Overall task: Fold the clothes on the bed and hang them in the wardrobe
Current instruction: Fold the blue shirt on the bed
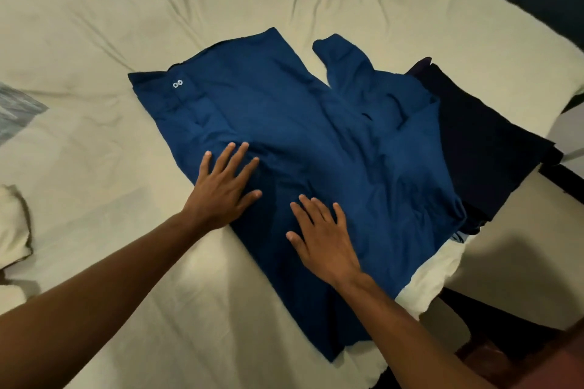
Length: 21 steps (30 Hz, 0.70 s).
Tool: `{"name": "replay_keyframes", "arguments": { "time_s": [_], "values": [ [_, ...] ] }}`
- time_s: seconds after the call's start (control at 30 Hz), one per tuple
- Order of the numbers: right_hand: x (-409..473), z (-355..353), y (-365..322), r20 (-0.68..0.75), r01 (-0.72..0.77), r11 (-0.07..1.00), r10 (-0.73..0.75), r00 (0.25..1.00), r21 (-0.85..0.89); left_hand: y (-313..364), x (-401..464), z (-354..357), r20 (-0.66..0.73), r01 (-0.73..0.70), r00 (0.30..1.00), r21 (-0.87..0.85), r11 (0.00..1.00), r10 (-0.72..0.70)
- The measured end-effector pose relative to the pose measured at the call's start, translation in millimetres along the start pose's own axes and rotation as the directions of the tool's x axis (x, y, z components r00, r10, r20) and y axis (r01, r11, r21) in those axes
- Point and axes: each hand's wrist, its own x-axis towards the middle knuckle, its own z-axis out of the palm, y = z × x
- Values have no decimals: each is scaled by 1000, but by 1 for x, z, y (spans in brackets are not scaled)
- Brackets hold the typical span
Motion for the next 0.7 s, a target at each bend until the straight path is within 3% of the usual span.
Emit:
{"name": "replay_keyframes", "arguments": {
  "time_s": [0.1,0.2,0.33,0.47,0.53,0.6,0.7],
  "values": [
    [27,-28,30,-293,-144,986,162,942,82,2,34,-7,-75,-66,995,-18,998,64],
    [44,-66,80,-467,-355,921,389,794,163,14,93,-17,-96,-90,992,-50,995,85],
    [45,-98,139,-366,-632,716,697,617,298,41,171,-39,-71,-121,991,-75,990,116],
    [52,-107,182,-121,-715,534,830,544,452,67,234,-53,15,-230,973,21,973,230],
    [59,-112,197,-54,-687,472,843,536,553,79,258,-57,126,-267,959,97,959,255],
    [62,-115,206,10,-572,335,857,516,749,89,275,-61,222,-292,942,163,942,253],
    [55,-117,209,0,-377,213,871,492,901,97,287,-66,240,-305,935,156,940,263]
  ]
}}
